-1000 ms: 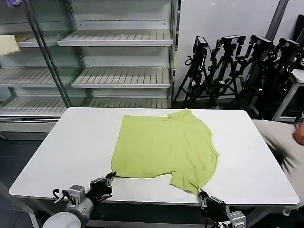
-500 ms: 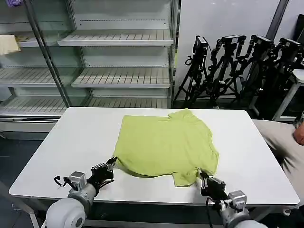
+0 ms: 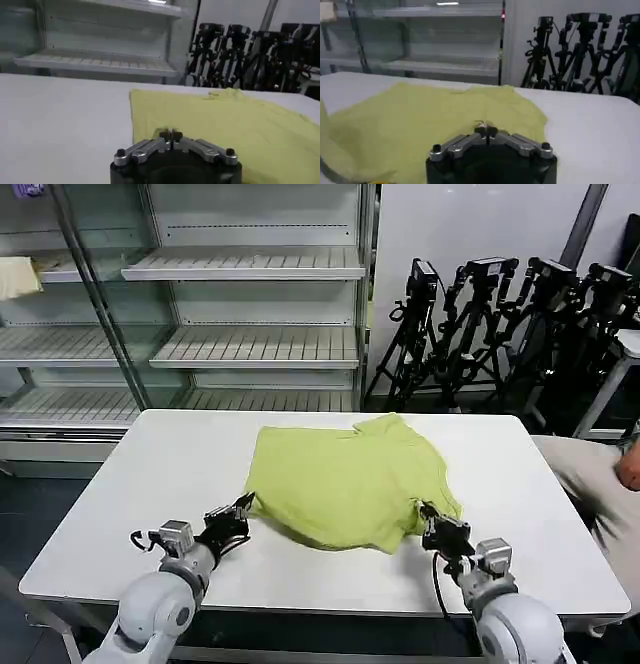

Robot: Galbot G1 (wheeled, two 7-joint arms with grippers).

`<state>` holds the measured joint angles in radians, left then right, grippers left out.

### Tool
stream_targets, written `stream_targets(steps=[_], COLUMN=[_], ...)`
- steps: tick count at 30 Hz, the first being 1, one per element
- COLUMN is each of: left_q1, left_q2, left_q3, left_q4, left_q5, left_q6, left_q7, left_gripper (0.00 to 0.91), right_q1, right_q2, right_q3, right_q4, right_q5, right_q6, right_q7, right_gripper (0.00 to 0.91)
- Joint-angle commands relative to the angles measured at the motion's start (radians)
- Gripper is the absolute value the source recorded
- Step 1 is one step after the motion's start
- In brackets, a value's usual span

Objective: Fold and organize the clothes.

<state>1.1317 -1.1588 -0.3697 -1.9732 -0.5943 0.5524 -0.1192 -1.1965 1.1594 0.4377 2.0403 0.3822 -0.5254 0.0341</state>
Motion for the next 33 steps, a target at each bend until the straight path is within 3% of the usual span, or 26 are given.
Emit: stream_targets(steps=[1, 33], left_q1=[-0.073, -0.128], left_q2=[-0.008, 0.017], left_q3=[0.008, 0.020], left_q4=[0.103, 0.212], left_q5=[-0.004, -0.006], left_q6=[-0.008, -0.029], left_q7=[0.007, 0.036], left_gripper=[0.010, 0.010], right_q1=[0.077, 0.239], right_q2=[-0.001, 0.035], right_q3=[-0.008, -0.088], right_q4=[-0.106, -0.250], right_q5=[-0.031, -0.046], right_q6=[0.031, 0.065], right_q7=[-0.015, -0.072], right_gripper=[0.000, 0.000])
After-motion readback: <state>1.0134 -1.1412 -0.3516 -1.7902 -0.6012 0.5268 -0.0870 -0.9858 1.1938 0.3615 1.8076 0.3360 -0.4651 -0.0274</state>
